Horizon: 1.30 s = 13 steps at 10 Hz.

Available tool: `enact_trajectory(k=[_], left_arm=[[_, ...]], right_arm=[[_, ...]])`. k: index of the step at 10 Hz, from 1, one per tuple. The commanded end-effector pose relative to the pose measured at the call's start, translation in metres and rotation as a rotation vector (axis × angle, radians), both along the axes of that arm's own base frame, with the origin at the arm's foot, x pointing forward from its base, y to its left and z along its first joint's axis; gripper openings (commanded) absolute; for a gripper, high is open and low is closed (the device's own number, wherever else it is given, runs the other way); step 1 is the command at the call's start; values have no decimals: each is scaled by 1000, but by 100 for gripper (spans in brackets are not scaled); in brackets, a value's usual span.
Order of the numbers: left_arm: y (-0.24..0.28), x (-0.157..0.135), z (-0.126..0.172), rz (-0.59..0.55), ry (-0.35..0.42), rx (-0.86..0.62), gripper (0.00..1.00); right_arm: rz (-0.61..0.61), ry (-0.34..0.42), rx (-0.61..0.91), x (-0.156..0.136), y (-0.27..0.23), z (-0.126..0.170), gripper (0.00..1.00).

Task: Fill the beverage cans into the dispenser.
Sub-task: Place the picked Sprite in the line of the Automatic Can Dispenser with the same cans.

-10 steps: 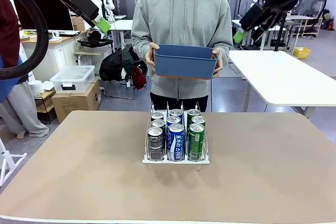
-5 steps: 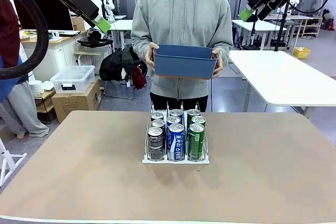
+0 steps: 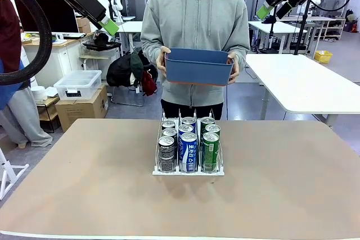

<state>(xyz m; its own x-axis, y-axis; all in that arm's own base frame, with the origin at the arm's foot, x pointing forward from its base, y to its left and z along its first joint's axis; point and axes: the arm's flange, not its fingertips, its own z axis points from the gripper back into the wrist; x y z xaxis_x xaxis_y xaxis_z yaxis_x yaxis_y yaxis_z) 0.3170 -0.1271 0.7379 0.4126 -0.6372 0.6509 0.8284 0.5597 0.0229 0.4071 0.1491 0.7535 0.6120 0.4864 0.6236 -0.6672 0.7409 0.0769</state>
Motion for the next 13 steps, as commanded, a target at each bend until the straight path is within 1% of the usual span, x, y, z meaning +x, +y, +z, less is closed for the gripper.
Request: enact_trajectory(k=[1, 13], left_arm=[[1, 0, -1, -1, 4, 0, 100], [1, 0, -1, -1, 4, 0, 100]], right_arm=[[0, 4, -2, 0, -1, -2, 100], [0, 4, -2, 0, -1, -2, 100]])
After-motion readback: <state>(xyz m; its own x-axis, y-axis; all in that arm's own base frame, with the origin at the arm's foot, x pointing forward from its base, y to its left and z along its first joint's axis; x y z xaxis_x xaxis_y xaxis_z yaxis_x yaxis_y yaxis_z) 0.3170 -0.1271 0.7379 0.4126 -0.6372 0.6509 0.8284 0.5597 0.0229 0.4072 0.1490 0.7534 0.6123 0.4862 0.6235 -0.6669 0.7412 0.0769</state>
